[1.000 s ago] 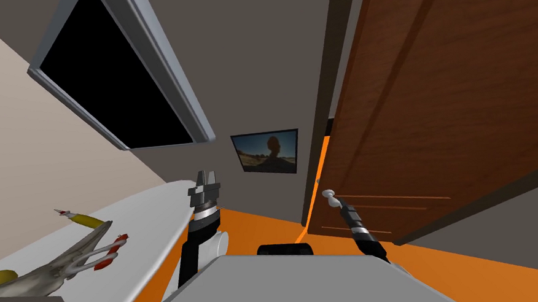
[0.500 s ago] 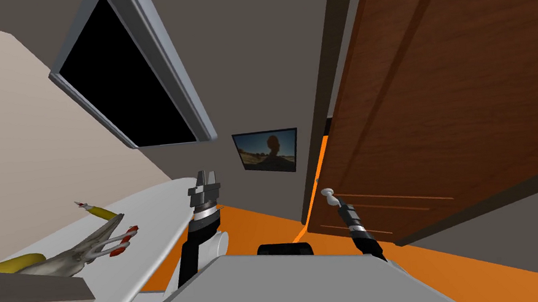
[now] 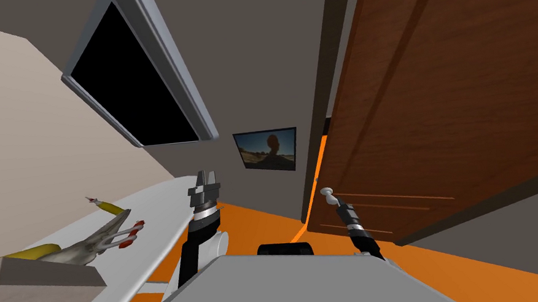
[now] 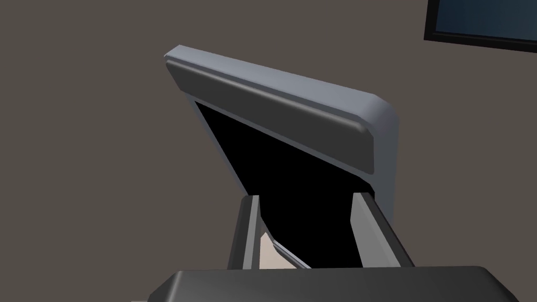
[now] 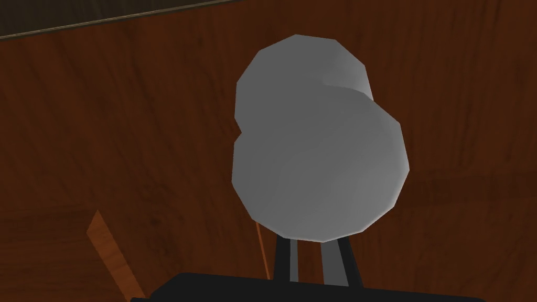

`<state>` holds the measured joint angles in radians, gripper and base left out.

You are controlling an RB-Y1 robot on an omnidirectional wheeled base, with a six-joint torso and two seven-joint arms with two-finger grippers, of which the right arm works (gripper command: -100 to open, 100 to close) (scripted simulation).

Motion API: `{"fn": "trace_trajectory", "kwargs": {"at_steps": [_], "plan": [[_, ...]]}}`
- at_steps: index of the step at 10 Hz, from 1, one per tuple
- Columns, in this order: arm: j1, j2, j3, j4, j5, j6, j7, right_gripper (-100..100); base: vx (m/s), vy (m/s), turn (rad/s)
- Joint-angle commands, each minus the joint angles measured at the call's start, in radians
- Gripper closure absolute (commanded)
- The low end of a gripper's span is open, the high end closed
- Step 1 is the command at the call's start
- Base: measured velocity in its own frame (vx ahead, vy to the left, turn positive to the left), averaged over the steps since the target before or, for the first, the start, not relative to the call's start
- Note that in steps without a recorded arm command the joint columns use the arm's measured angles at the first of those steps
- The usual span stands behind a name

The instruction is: Pull the door open

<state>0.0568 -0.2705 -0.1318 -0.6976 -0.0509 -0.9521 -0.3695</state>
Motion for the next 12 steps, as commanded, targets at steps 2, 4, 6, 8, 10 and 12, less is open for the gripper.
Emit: {"fn": "trace_trajectory", "kwargs": {"at_steps": [2,4,6,8,10,12], "plan": [[-0.014,0.014,0.041,-0.015,-0.020,0.001,-0.072,100,-0.031,-0.015,0.057],[-0.014,0.014,0.041,-0.015,-0.020,0.001,-0.072,100,-0.025,-0.005,0.004],[-0.019,0.013,0.053,-0.012,-0.041,0.006,-0.113,100,-0.030,-0.011,0.046],[-0.016,0.001,0.045,0.009,-0.077,0.022,-0.164,-100,-0.044,-0.033,0.026],[-0.021,0.004,0.055,0.008,-0.095,0.029,-0.214,-100,-0.075,-0.012,-0.020],[-0.025,0.005,0.061,0.008,-0.106,0.032,-0.245,-100,-0.072,-0.013,-0.005]]}}
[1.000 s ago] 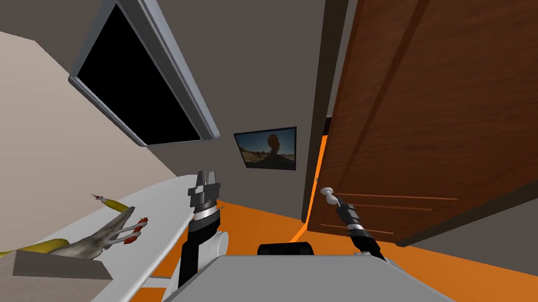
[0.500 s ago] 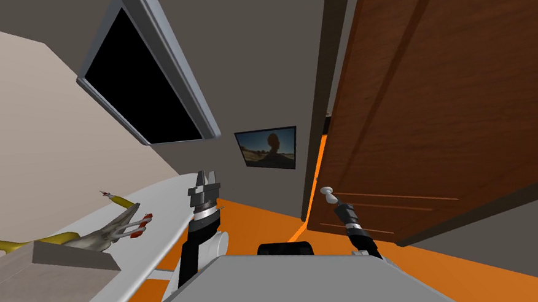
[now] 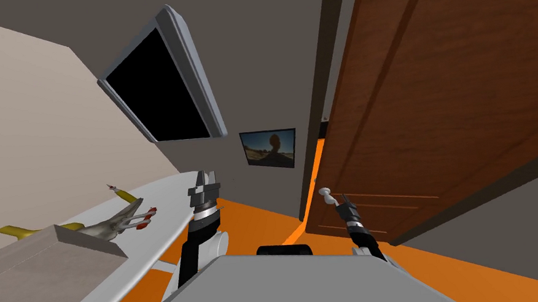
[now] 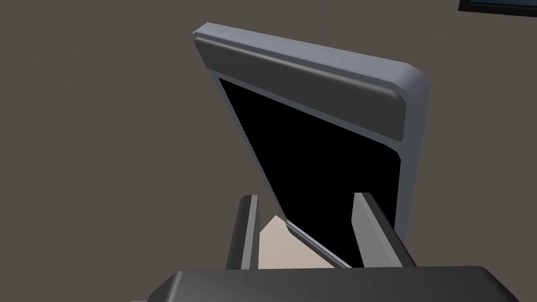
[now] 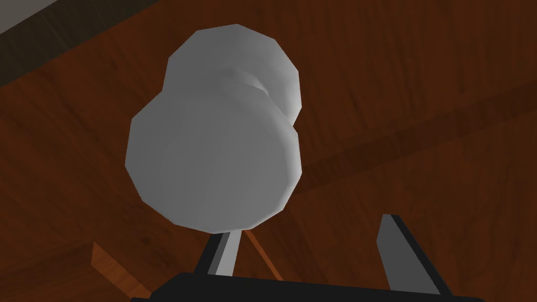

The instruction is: Pull the door open

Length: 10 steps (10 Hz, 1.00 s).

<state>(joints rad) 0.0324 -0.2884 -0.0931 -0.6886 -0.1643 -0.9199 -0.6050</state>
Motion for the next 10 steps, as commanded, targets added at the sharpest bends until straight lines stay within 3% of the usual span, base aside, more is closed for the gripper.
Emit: {"fn": "trace_trajectory", "kwargs": {"at_steps": [1,4,9,10], "plan": [[-0.004,0.025,0.030,-0.002,-0.005,0.004,-0.045,-100,-0.058,-0.014,0.044],[-0.004,0.025,0.030,-0.002,-0.005,0.004,-0.045,-100,-0.021,0.000,-0.005],[-0.018,0.032,0.054,-0.004,-0.049,0.020,-0.160,-100,-0.040,-0.007,0.011],[-0.018,0.032,0.054,-0.006,-0.049,0.020,-0.161,-100,-0.047,-0.001,0.025]]}}
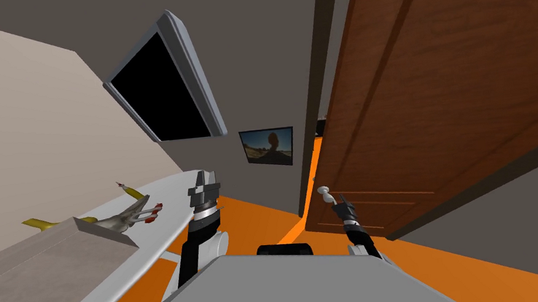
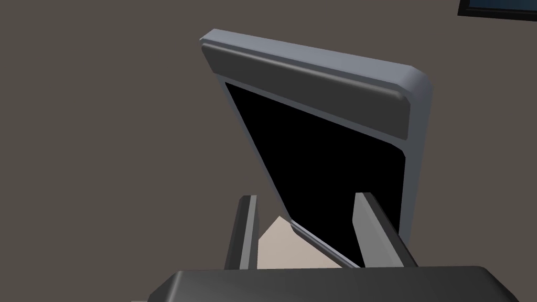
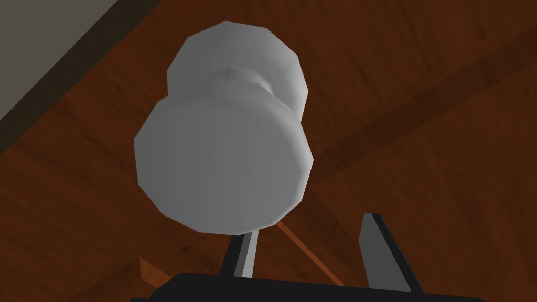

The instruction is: Pull the door open

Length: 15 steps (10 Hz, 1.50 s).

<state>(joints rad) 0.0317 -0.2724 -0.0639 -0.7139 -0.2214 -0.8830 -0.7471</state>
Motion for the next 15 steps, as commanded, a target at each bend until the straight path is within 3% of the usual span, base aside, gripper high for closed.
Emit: {"fn": "trace_trajectory", "kwargs": {"at_steps": [1,3,7,12,15], "plan": [[-0.022,0.019,0.034,0.020,-0.009,-0.012,-0.050,-100,-0.051,0.002,0.030],[-0.022,0.019,0.034,0.020,-0.009,-0.012,-0.059,-100,-0.023,-0.010,-0.009],[-0.038,0.027,0.064,0.017,-0.061,0.006,-0.177,-100,-0.060,-0.014,0.024],[-0.043,0.030,0.074,0.016,-0.079,0.012,-0.222,-100,-0.032,-0.007,0.008],[-0.054,0.035,0.094,0.014,-0.115,0.024,-0.304,-100,-0.045,-0.009,0.021]]}}
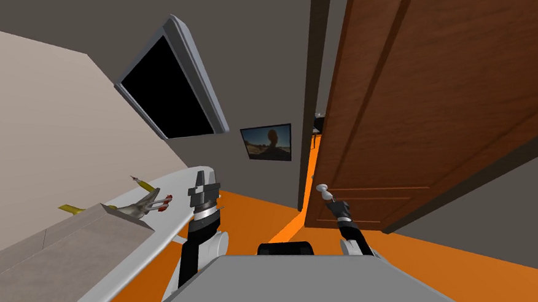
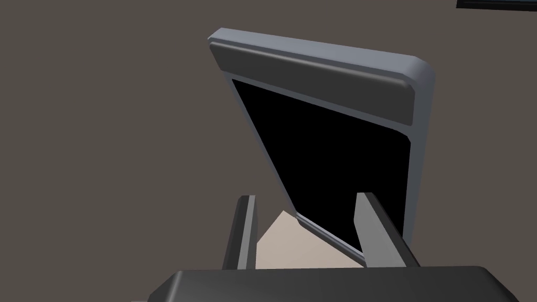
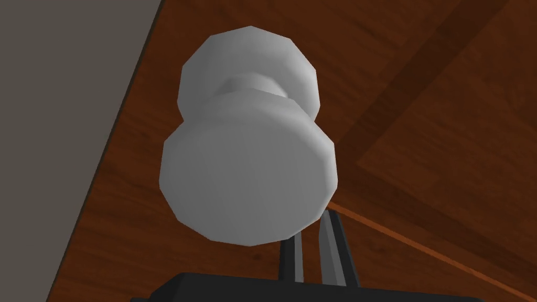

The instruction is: Pull the door open

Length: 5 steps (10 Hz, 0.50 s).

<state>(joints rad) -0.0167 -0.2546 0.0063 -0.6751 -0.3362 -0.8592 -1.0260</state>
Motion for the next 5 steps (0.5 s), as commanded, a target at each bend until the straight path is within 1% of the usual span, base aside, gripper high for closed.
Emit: {"fn": "trace_trajectory", "kwargs": {"at_steps": [1,2,3,4,5], "plan": [[-0.011,0.020,0.034,-0.025,-0.017,0.007,-0.050,-100,-0.077,-0.019,0.034],[-0.011,0.020,0.034,-0.025,-0.017,0.007,-0.066,-100,-0.050,-0.017,-0.010],[-0.016,0.023,0.044,-0.026,-0.035,0.012,-0.097,-100,-0.062,-0.017,0.025],[-0.016,0.023,0.044,-0.026,-0.035,0.012,-0.107,-100,-0.053,-0.017,0.007],[-0.021,0.026,0.053,-0.027,-0.051,0.018,-0.147,-100,-0.053,-0.015,0.025]]}}
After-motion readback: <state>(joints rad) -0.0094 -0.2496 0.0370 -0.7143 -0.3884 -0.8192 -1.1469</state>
